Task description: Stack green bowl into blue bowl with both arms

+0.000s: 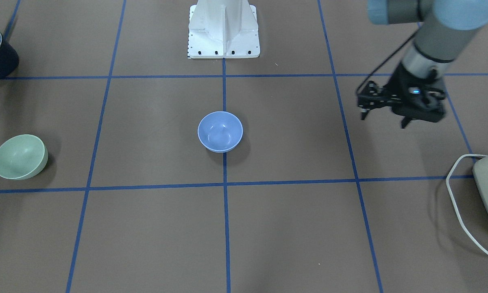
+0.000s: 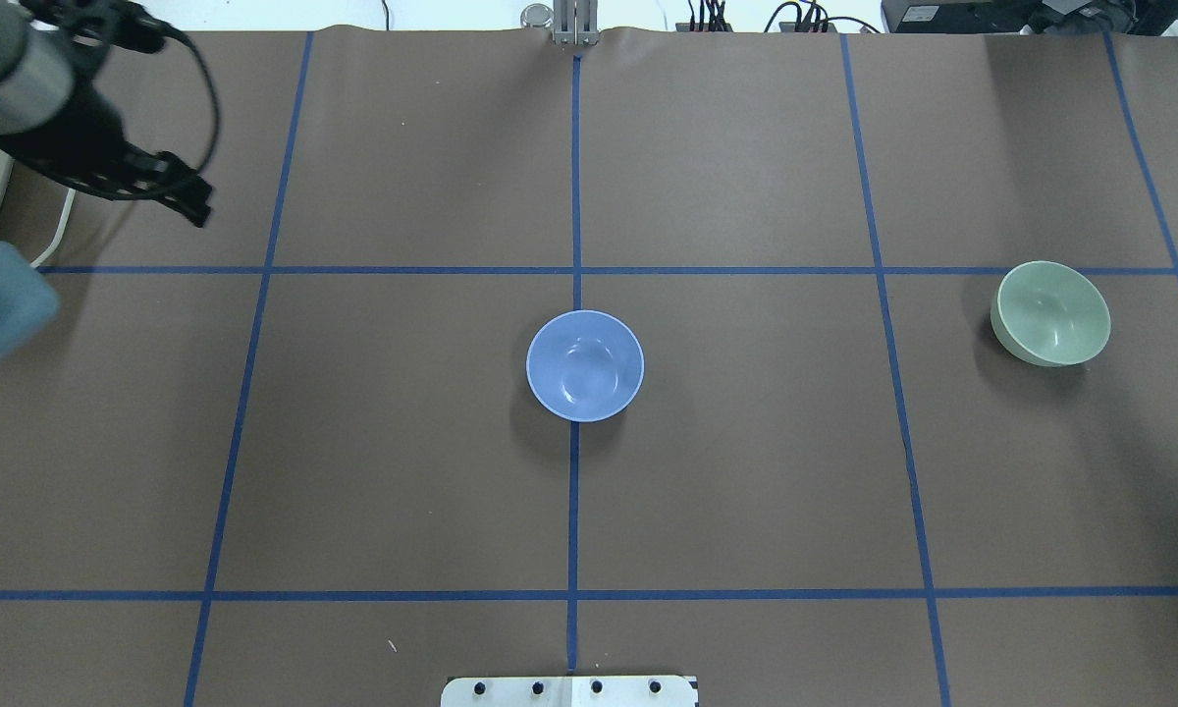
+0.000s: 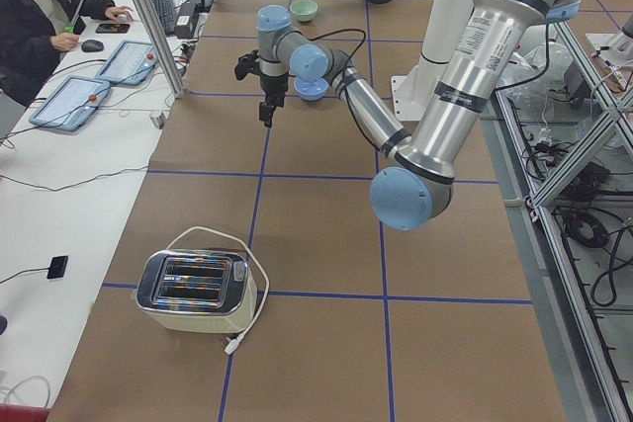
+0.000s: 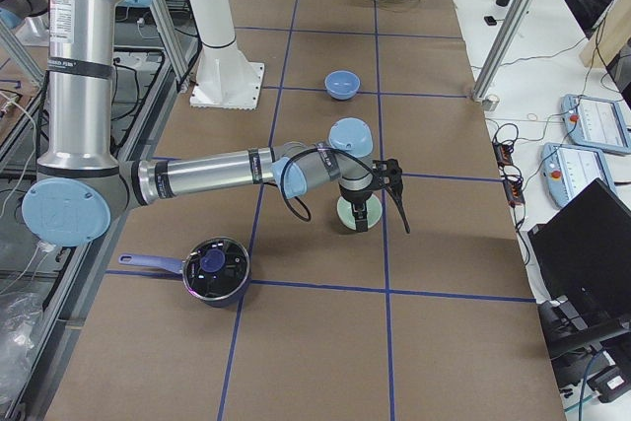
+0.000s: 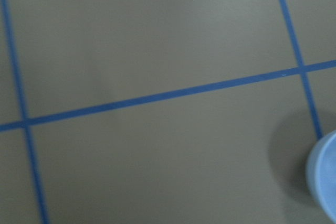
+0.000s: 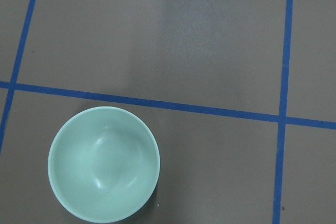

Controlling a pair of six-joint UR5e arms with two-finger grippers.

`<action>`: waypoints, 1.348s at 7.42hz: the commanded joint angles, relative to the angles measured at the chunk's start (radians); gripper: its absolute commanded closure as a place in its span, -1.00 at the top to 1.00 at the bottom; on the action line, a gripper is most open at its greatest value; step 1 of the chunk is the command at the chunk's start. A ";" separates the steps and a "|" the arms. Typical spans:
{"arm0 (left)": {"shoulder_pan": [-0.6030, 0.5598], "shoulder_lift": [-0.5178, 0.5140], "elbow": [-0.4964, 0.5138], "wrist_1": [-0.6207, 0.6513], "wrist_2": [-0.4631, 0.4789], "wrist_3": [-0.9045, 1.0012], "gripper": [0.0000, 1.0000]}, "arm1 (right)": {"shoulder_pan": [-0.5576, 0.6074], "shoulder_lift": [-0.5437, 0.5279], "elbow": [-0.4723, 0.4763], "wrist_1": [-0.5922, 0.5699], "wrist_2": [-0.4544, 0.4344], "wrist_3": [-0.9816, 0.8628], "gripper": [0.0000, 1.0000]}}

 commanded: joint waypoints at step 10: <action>-0.670 0.305 0.377 -0.168 -0.116 1.007 0.97 | -0.195 0.144 -0.308 0.223 -0.120 0.078 0.40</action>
